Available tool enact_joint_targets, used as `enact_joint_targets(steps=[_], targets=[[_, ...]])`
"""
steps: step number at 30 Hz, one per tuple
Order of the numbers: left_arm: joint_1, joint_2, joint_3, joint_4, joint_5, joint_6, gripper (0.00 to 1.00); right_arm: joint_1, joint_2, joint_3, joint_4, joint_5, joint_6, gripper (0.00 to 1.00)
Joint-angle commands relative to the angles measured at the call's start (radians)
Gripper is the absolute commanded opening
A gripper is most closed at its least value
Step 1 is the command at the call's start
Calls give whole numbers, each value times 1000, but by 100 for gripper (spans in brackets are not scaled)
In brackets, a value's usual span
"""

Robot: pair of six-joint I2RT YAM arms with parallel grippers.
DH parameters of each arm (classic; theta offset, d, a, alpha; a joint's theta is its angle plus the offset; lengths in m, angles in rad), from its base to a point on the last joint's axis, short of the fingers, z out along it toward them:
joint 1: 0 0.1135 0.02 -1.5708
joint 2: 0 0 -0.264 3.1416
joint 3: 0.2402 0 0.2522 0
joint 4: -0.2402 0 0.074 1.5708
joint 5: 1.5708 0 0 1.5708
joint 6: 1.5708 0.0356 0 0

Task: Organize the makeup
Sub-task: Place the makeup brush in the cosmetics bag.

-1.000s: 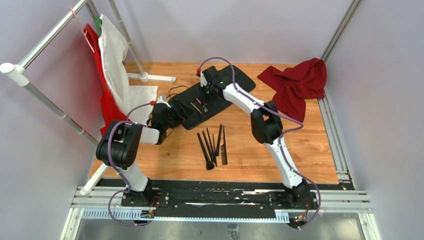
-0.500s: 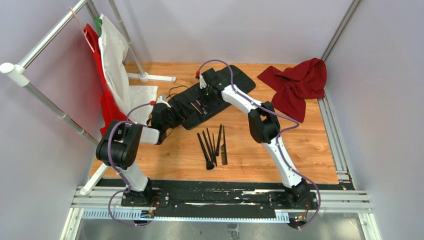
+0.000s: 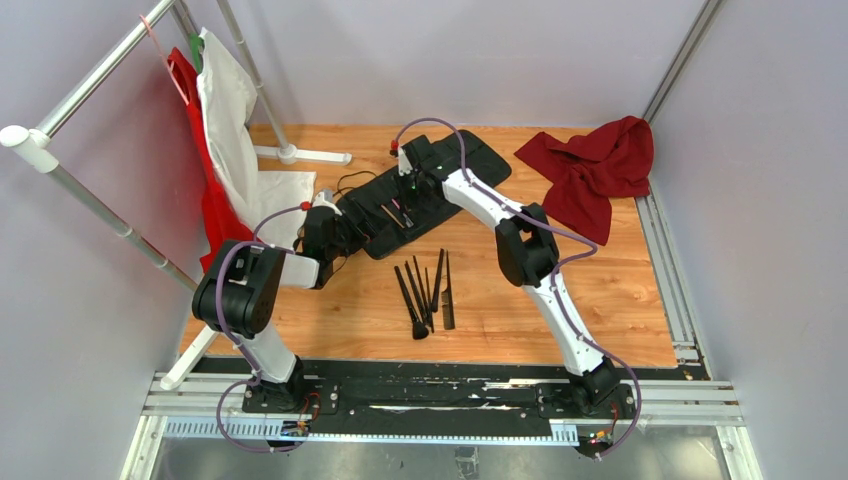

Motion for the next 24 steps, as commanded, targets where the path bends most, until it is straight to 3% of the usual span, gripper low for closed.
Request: enact_joint_targets(steps=[1, 17, 21, 24], targets=[[-7, 29, -2, -39, 22, -3, 98, -5, 38, 40, 10, -11, -18, 1], [-7, 28, -4, -39, 19, 0, 98, -5, 47, 6, 113, -9, -53, 4], [-7, 28, -5, -39, 19, 0, 98, -7, 53, 8, 112, -13, -53, 9], [-7, 29, -4, -39, 17, 1, 98, -8, 50, -1, 112, -15, -53, 21]])
